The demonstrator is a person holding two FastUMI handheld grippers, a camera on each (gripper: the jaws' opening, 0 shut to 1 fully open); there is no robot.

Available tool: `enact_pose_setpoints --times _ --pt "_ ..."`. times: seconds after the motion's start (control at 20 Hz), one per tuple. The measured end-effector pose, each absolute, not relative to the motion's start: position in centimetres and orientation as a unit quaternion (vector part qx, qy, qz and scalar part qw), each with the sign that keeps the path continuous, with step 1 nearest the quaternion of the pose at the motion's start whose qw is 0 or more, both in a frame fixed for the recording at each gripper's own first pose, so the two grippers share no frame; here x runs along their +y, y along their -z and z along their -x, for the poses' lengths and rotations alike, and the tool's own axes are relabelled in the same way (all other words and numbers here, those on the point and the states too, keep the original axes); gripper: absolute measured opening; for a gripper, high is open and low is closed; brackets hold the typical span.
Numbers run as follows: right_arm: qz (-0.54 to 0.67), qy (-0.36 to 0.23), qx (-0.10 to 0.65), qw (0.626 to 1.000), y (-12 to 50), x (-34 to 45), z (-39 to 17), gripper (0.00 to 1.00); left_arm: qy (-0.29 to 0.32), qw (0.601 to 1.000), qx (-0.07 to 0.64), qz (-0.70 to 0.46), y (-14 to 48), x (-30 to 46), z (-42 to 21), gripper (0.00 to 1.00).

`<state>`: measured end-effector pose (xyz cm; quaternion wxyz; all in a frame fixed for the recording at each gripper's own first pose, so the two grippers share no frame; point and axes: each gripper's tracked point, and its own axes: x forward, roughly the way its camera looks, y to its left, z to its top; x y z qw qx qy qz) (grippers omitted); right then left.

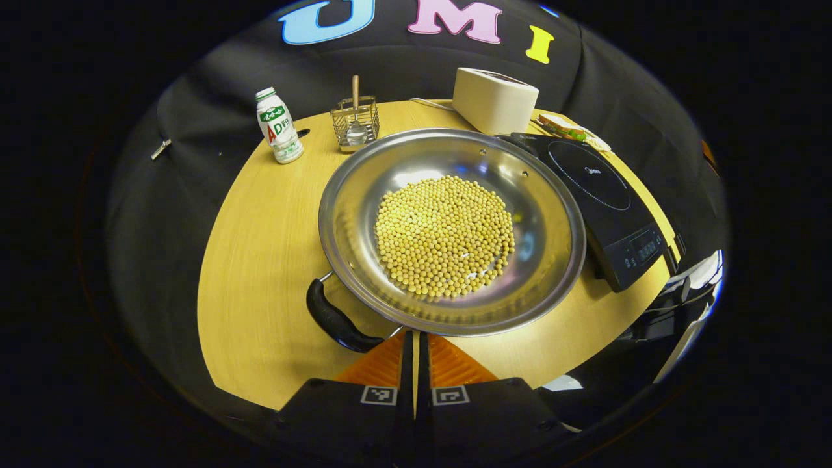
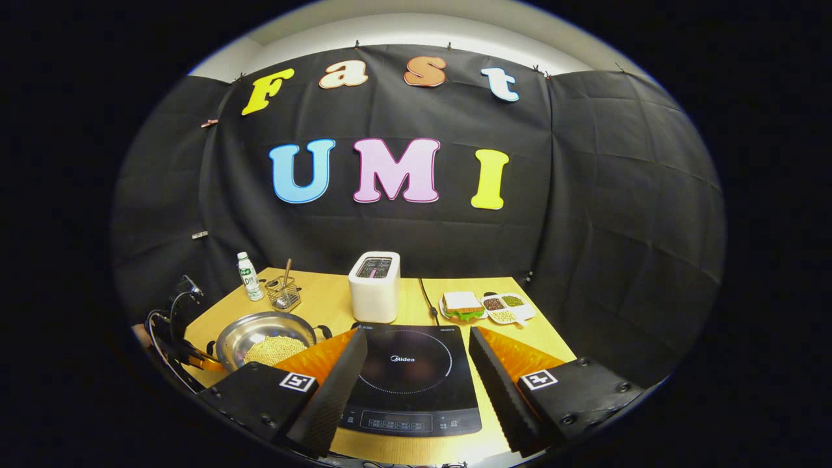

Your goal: First push the handle of the pot to place it horizontally, then grasp the pot with both hands and set it on the induction cooktop.

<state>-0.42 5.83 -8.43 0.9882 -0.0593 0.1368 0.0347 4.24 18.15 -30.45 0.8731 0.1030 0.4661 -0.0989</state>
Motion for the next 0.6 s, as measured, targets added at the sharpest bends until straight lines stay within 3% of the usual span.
enact_pose_setpoints --times 0.6 --pt "0.044 -0.024 0.136 0.989 8.0 5.5 -0.4 0.98 0.055 0.875 0.473 -0.092 30.7 22.3 -7.2 0.05"
